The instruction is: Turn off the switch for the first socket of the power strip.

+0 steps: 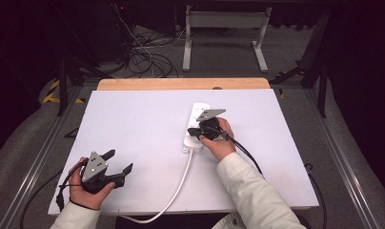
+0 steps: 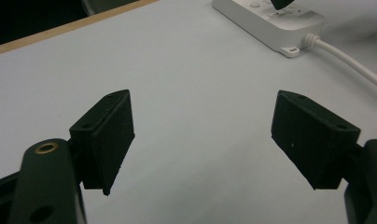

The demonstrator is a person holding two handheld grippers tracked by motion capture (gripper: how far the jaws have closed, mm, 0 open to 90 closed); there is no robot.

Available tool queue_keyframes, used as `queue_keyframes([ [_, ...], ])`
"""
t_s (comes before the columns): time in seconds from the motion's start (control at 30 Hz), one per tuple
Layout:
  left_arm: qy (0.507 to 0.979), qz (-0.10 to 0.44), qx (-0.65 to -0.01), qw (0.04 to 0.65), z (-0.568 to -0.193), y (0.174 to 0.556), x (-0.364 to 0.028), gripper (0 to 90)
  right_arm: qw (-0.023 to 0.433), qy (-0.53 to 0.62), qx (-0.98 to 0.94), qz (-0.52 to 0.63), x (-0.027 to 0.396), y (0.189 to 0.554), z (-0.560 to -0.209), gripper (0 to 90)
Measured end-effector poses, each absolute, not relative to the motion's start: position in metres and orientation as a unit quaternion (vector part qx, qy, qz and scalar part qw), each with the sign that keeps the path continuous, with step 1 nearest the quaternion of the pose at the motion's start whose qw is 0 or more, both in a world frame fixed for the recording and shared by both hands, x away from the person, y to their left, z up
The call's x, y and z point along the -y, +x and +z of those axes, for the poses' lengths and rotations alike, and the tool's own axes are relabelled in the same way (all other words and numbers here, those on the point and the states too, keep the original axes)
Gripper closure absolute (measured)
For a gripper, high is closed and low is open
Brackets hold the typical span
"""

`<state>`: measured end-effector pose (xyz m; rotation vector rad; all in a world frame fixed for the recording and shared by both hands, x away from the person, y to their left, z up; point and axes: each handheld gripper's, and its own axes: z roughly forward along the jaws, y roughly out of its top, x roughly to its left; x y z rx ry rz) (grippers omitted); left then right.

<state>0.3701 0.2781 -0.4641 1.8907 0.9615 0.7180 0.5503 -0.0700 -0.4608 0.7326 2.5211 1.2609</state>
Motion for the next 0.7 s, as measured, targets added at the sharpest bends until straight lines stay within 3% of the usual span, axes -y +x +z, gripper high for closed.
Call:
queue_keyframes([
  [0.7,0.760,0.289,-0.387,0.436,-0.4641,0.3698,-0.2780,21.6,0.123,0.243,-0.865,0.422,0.0665,0.5506,-0.4667,90.0],
])
